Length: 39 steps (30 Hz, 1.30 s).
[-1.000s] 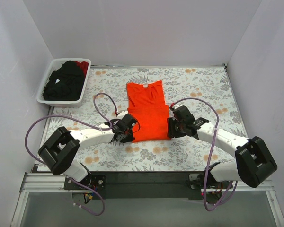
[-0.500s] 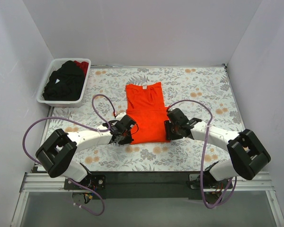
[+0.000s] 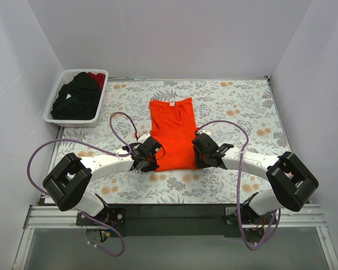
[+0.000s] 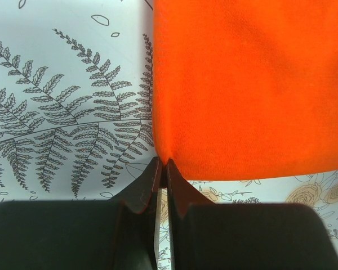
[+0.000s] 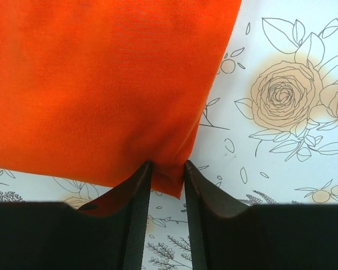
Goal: Fold and stack the t-shirts
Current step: Fold the tshirt
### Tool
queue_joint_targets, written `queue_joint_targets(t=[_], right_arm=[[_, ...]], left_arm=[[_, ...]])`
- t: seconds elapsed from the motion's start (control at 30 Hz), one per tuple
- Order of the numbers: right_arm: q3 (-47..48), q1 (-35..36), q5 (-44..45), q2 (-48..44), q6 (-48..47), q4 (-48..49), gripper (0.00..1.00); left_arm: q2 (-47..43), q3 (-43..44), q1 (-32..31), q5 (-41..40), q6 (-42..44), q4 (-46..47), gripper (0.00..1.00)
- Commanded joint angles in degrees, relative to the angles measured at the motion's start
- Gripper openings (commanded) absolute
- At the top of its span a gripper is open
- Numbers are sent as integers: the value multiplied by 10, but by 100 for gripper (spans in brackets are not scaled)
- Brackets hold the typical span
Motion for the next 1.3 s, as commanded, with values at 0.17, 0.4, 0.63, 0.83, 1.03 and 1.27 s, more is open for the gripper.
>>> queue_joint_targets(t=[0.17, 0.4, 0.63, 0.83, 1.03, 1.27], right_arm=[[-70, 24, -6, 35, 35, -96, 26], [-62, 37, -26, 24, 33, -123, 1], [-85, 121, -157, -47, 61, -193, 1], [-89, 252, -231, -185, 168, -325, 1], [0, 200, -185, -222, 131, -383, 1], [137, 89, -158, -160, 1, -391, 1]], left_arm=[[15, -4, -3, 15, 9, -57, 0], [10, -10, -4, 32, 12, -76, 0], [-50, -29, -100, 90, -11, -163, 0], [-185, -19, -221, 144, -135, -317, 0], [-239, 45, -179, 52, -119, -367, 0], [-202, 130, -36, 52, 9, -298, 0]])
